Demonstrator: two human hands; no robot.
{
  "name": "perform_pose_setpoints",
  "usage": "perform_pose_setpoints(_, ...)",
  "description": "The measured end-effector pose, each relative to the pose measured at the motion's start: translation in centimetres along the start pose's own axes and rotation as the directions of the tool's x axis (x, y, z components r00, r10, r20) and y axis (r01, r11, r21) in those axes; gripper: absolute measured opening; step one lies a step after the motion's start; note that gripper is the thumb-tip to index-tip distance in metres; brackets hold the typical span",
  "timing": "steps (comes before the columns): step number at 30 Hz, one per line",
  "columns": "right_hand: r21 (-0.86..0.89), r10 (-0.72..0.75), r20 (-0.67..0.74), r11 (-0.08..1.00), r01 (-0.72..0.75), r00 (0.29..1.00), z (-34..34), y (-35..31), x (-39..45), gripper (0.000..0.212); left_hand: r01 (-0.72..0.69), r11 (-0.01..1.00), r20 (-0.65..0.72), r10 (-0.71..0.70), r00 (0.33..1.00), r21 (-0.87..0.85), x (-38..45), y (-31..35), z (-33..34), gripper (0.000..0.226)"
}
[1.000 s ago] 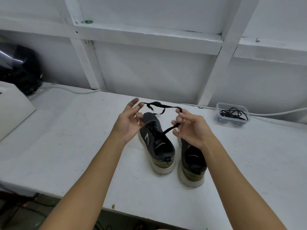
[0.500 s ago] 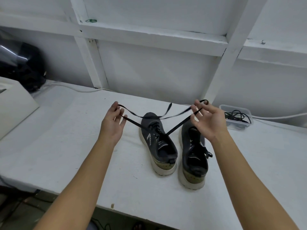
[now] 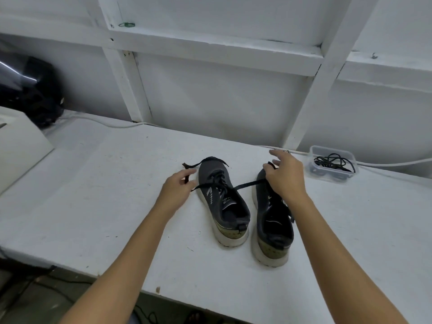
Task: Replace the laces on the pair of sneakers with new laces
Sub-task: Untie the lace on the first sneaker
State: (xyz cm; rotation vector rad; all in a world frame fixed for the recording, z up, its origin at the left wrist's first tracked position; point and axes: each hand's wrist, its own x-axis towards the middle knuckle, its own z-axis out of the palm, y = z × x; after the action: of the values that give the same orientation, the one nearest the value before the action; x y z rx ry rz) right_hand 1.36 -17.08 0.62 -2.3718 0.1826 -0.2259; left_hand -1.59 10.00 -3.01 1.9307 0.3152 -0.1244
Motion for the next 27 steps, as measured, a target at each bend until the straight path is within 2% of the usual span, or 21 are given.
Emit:
perform_pose_setpoints(2, -0.014, -0.135, -0.048, 0.991, 0.135, 0.99, 0.2, -0.4, -0.6, 0.038, -0.073, 0.97, -0.034, 0.083, 0.996, 0.232, -0.4, 0.0, 0.9, 0.027)
perform_pose_setpoints(3, -0.031, -0.177, -0.061, 0.984, 0.176, 0.982, 0.3, -0.7, -1.1, 0.033, -0.087, 0.955, -0.053, 0.106, 0.993, 0.284, -0.7, 0.1, 1.3, 0.023)
perform_pose_setpoints(6, -0.006, -0.139, -0.016, 0.99, 0.138, 0.99, -0.5, -2.3, -2.9, 0.013, -0.11, 0.919, -0.067, 0.146, 0.987, 0.379, -1.6, 0.6, 2.2, 0.013)
perform_pose_setpoints(8, -0.055, -0.069, 0.185, 0.995, 0.081, 0.98, -0.7, -3.0, -4.0, 0.015, -0.168, 0.913, 0.035, 0.167, 0.985, 0.371, -2.3, 1.1, 2.5, 0.015)
perform_pose_setpoints(10, -0.17, 0.021, 0.427, 0.984, 0.057, 0.904, -0.4, -3.3, -5.0, 0.019, -0.185, 0.936, 0.14, 0.148, 0.979, 0.301, -3.2, 1.5, 2.9, 0.018)
perform_pose_setpoints(11, -0.208, 0.056, 0.479, 0.977, 0.051, 0.876, -0.2, -3.5, -5.4, 0.02, -0.189, 0.94, 0.166, 0.146, 0.975, 0.284, -3.5, 1.5, 3.0, 0.018)
perform_pose_setpoints(14, -0.224, 0.082, 0.469, 0.974, 0.028, 0.88, 0.7, -3.3, -5.8, 0.036, -0.203, 0.941, 0.188, 0.155, 0.97, 0.271, -3.7, 1.3, 2.9, 0.021)
perform_pose_setpoints(17, -0.246, 0.054, 0.456, 0.967, 0.068, 0.889, 1.7, -3.2, -6.0, 0.025, -0.238, 0.923, 0.174, 0.191, 0.966, 0.304, -3.6, 1.2, 2.8, 0.017)
perform_pose_setpoints(20, -0.205, 0.013, 0.37, 0.977, 0.068, 0.929, 2.7, -3.2, -6.2, 0.022, -0.259, 0.909, 0.125, 0.229, 0.965, 0.327, -3.4, 1.6, 2.7, 0.008)
perform_pose_setpoints(24, -0.098, 0.019, 0.287, 0.995, 0.009, 0.958, 3.8, -4.0, -6.0, 0.021, -0.27, 0.911, 0.078, 0.259, 0.963, 0.31, -2.5, 1.9, 2.0, 0.007)
perform_pose_setpoints(27, -0.038, 0.056, 0.265, 0.998, -0.047, 0.963, 4.4, -4.6, -6.0, 0.021, -0.277, 0.911, 0.102, 0.258, 0.961, 0.304, -1.7, 1.6, 1.3, 0.013)
